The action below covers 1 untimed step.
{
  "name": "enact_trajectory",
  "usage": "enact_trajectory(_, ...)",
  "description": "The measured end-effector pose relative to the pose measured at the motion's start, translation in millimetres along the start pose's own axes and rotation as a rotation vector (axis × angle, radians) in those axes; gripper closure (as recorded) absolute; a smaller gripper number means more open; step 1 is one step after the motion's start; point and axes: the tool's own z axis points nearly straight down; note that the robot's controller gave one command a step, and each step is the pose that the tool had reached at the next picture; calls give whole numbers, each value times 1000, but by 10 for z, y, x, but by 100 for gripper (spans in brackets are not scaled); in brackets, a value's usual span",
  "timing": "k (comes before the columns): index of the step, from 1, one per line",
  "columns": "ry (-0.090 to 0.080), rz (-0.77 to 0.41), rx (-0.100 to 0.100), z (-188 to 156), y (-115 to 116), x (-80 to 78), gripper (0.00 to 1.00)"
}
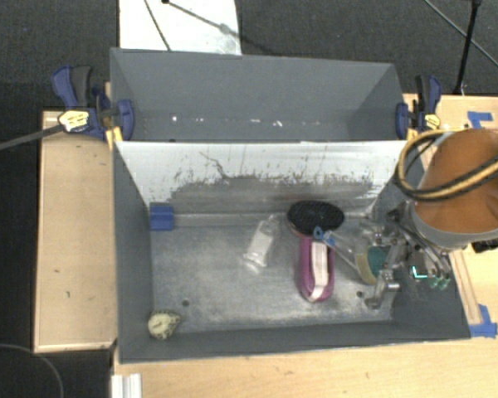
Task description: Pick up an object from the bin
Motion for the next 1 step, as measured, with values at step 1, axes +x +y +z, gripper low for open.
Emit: enact_trajectory(1,-7,118,1,767,-443,-399,0)
